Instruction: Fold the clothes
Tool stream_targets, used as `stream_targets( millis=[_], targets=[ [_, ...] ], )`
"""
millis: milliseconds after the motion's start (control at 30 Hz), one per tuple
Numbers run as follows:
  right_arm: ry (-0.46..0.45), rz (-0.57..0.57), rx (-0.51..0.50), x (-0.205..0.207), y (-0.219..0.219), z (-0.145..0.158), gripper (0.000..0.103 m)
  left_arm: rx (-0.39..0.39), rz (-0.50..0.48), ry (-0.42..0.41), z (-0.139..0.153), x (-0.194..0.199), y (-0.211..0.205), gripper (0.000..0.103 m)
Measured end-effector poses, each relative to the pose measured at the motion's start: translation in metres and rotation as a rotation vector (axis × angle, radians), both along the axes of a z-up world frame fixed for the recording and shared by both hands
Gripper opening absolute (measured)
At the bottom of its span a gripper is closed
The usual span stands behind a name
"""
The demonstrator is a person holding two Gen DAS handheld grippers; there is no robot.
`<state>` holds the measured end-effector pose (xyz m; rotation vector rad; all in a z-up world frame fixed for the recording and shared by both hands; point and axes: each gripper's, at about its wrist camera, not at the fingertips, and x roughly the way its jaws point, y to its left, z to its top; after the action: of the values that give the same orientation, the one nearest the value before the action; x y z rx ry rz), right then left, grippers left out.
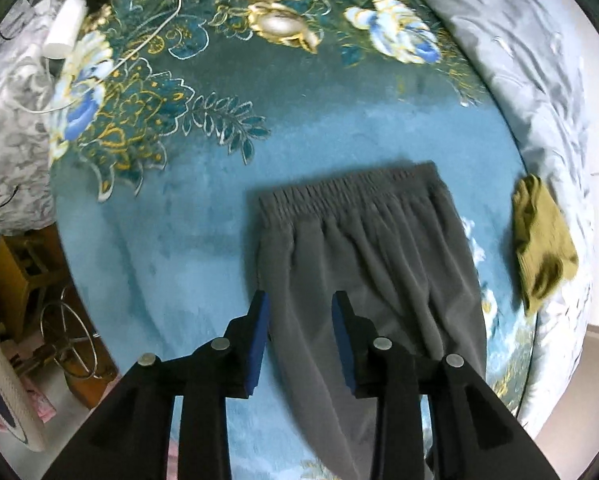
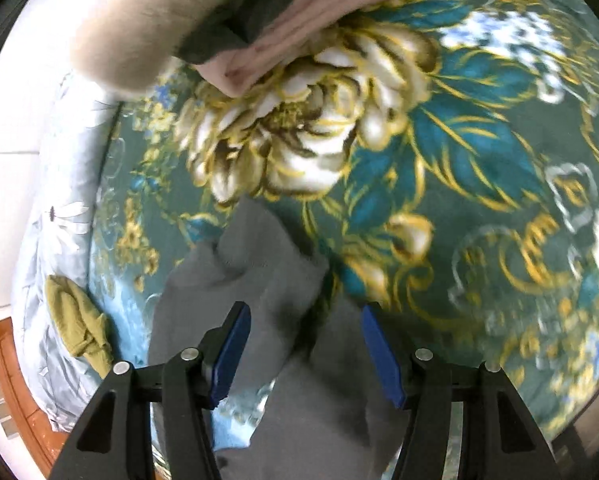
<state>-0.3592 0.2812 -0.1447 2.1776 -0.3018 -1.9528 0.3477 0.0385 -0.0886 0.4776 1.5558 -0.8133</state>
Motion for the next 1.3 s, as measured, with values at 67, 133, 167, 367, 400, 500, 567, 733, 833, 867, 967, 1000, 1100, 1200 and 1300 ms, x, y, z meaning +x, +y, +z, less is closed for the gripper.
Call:
stream_targets(
  millis=[67,133,167,367,400,500,567,733,833,867,967,1000,1100,1200,1300],
  targets=[
    [-0.018,0.008,-0.003,-0.003,-0.004,-0.008,0.058,-0.007,-0.019,-0.020,0.008,-0.025,0.006,0.039],
    [-0.036,0.016,-0.006,-0.006,-0.009,-0.016,0.042,-0.015,-0.039,-0.043,0.021,-0.036,0.010,0.040],
    [-0.045,0.020,-0.008,-0.008,-0.011,-0.020,0.040,-0.019,-0.048,-0.053,0.028,-0.040,0.012,0.040],
    [-0.001,0.165,-0.040,-0.017,-0.034,-0.018,0.009,-0.013,-0.064,-0.073,0.042,-0.056,0.011,0.040],
    [0.042,0.228,-0.052,-0.019,-0.040,-0.009,0.009,-0.007,-0.067,-0.069,0.041,-0.058,0.011,0.040],
    [0.145,0.277,-0.066,-0.034,-0.039,0.013,0.007,-0.002,-0.092,-0.061,0.040,-0.066,0.015,0.040],
    [0.167,0.249,-0.029,-0.045,-0.035,0.014,0.006,0.000,-0.111,-0.058,0.040,-0.071,0.018,0.040],
    [0.152,0.246,-0.007,-0.048,-0.036,0.010,0.006,0.009,-0.100,-0.046,0.037,-0.066,0.029,0.040],
    [0.172,0.257,0.031,-0.041,-0.032,0.016,0.011,0.010,-0.049,-0.027,0.034,-0.054,0.036,0.040],
    [0.180,0.241,0.052,-0.040,-0.028,0.019,0.011,0.008,-0.030,-0.018,0.033,-0.049,0.038,0.041],
    [0.196,0.191,0.088,-0.039,0.002,0.034,0.019,0.003,0.023,0.010,0.028,-0.037,0.044,0.042],
    [0.194,0.188,0.093,-0.035,0.012,0.037,0.029,0.008,0.036,0.017,0.024,-0.034,0.045,0.042],
    [0.132,0.194,0.063,-0.016,0.038,0.034,0.050,0.031,0.064,0.034,0.011,-0.026,0.045,0.042],
    [0.053,0.141,0.028,0.013,0.050,0.021,0.058,0.056,0.084,0.051,-0.004,-0.020,0.043,0.042],
    [-0.027,0.076,-0.005,0.045,0.060,0.007,0.062,0.081,0.076,0.066,-0.021,-0.014,0.033,0.049]
  ],
)
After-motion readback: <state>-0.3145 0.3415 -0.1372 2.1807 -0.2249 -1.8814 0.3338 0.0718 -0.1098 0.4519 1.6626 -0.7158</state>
